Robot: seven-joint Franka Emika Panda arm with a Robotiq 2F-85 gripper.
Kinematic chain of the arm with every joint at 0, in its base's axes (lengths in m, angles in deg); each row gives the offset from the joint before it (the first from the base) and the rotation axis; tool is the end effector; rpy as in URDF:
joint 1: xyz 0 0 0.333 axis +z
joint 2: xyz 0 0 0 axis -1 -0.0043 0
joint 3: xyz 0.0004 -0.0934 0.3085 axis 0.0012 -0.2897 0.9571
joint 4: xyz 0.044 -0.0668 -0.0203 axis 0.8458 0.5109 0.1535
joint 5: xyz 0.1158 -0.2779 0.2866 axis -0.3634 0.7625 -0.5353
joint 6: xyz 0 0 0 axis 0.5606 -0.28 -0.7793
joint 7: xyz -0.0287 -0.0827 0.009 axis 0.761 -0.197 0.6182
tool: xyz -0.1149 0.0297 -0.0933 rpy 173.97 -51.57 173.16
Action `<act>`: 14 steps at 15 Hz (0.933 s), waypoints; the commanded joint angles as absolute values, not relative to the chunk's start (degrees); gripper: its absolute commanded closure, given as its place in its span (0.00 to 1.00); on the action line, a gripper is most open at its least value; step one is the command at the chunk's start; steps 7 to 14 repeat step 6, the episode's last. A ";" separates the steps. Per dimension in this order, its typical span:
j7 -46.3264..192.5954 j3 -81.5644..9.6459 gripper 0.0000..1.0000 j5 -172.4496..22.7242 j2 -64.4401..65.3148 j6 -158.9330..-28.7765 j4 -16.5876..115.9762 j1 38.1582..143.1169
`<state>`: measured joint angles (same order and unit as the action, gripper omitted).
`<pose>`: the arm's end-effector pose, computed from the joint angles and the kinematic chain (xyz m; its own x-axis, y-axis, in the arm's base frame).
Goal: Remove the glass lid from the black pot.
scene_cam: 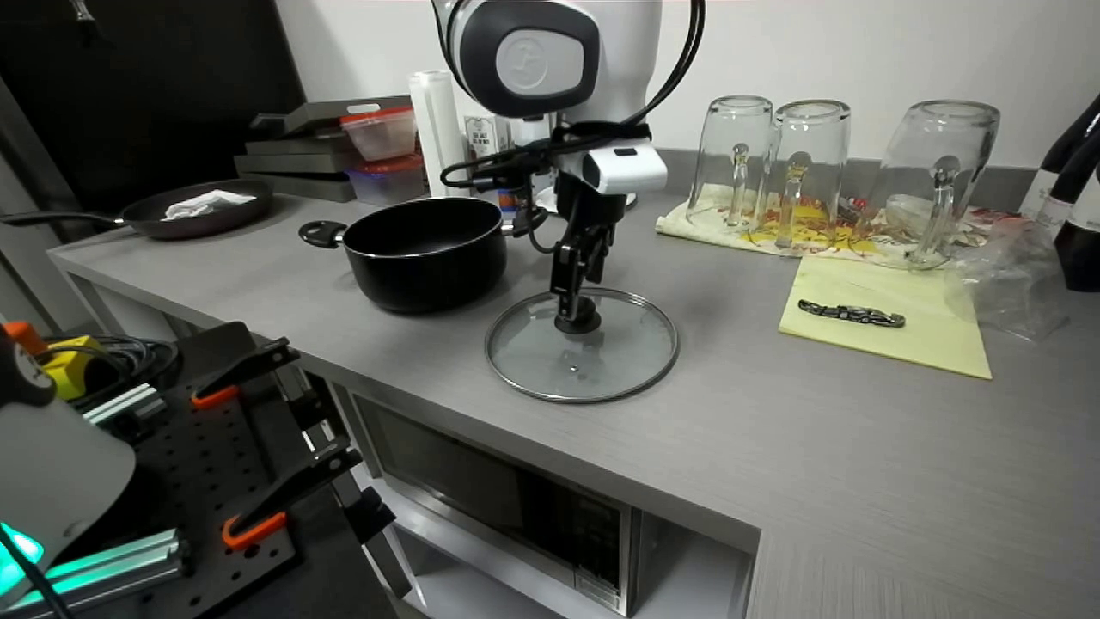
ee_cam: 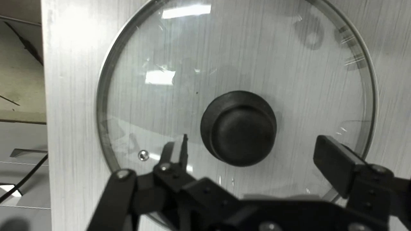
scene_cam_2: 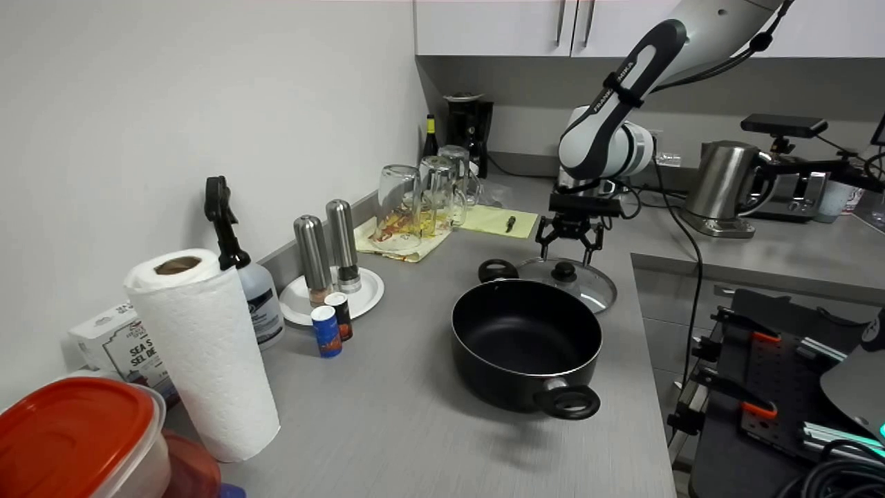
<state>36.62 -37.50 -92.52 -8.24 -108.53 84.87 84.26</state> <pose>0.5397 -0.1086 0.1107 0.4285 -0.8982 -0.0983 -0.9031 -0.4290 -0.0167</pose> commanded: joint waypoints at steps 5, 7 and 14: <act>37.45 -38.72 0.00 -93.05 -5.88 -108.42 85.24 85.99; 37.44 -38.75 0.00 -93.04 -5.82 -108.39 85.26 85.99; 37.44 -38.75 0.00 -93.04 -5.82 -108.39 85.26 85.99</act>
